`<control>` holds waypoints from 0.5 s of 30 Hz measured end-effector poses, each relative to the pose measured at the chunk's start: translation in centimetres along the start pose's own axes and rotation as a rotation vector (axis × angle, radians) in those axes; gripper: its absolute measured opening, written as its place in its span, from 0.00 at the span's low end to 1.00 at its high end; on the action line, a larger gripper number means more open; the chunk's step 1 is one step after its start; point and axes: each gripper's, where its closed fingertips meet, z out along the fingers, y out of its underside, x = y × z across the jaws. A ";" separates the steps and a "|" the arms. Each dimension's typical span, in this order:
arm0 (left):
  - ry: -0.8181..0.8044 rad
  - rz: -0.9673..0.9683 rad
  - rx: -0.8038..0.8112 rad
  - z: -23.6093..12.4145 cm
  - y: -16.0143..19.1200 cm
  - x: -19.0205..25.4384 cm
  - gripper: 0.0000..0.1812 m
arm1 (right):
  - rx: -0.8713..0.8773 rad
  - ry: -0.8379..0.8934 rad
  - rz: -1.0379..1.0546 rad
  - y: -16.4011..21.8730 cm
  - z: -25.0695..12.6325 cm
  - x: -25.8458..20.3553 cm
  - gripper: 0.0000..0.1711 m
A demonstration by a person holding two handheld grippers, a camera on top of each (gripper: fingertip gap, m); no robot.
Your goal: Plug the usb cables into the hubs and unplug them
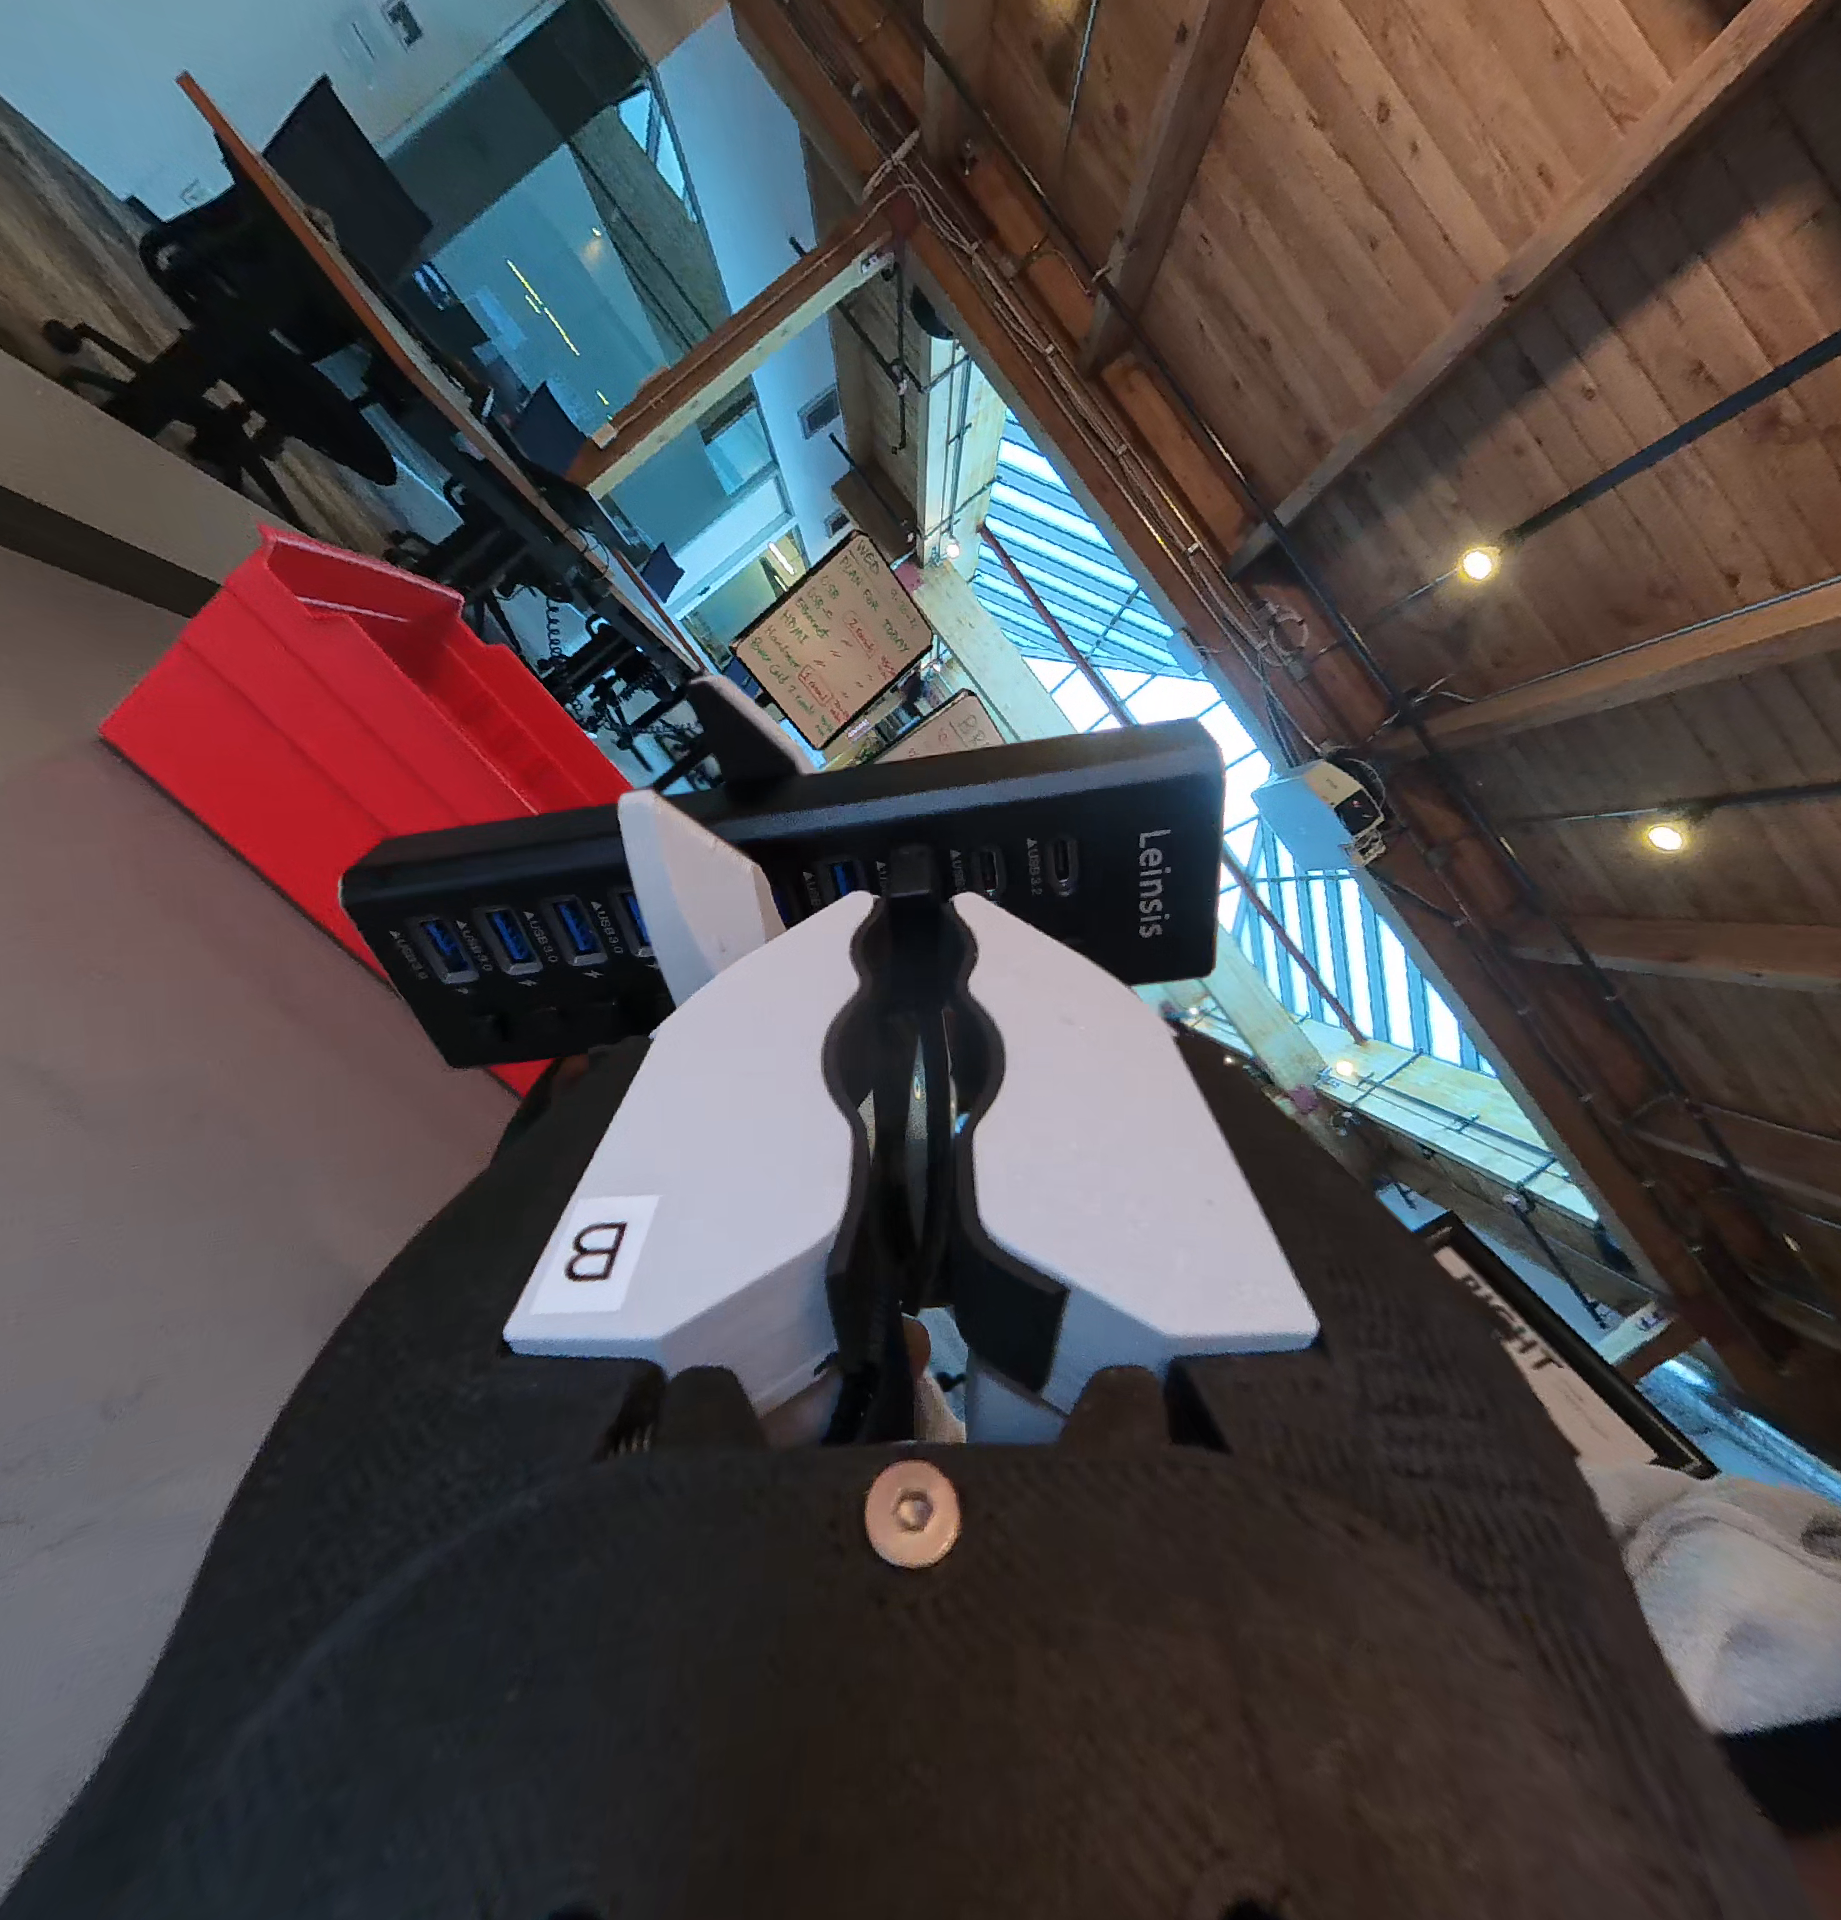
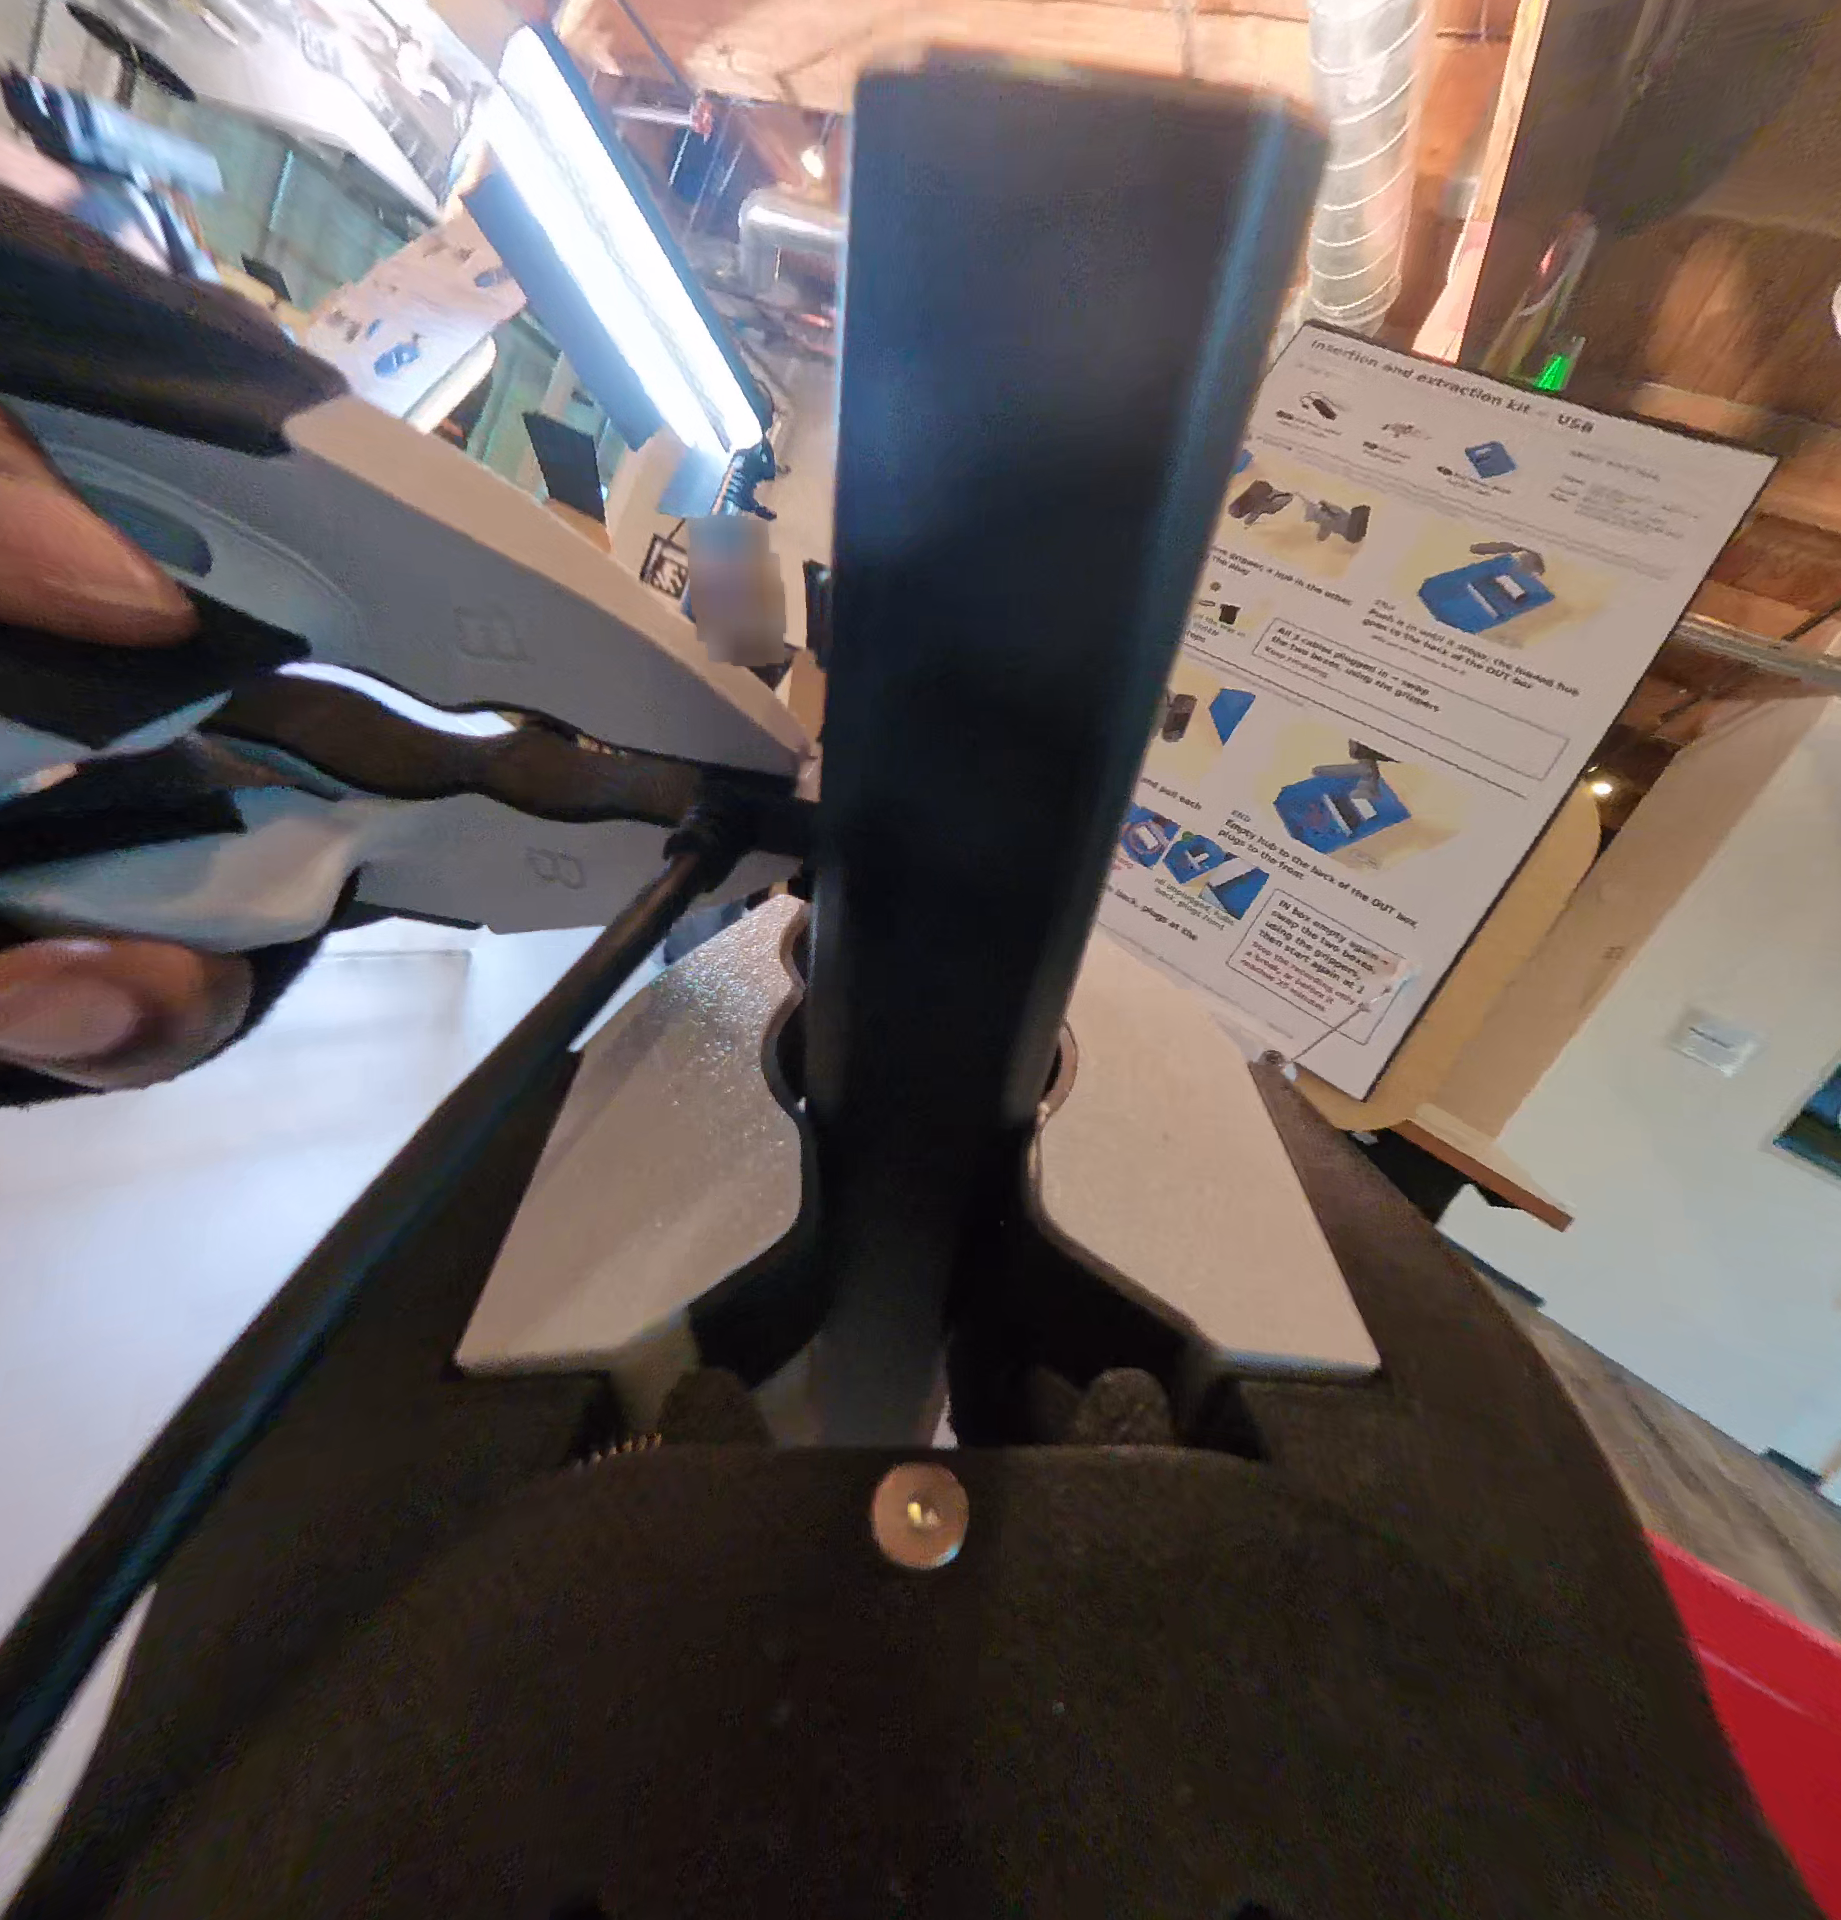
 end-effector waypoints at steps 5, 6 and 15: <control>0.001 -0.029 0.055 0.1 -0.3 0.3 0.05 | -0.042 0.030 -0.072 -0.1 0.0 0.3 0.22; 0.006 -0.036 0.064 0.1 -0.4 0.3 0.05 | -0.047 0.037 -0.090 -0.1 0.0 0.4 0.22; 0.045 0.197 -0.066 0.5 -0.7 0.9 0.11 | -0.010 -0.034 -0.056 -0.7 0.1 0.2 0.22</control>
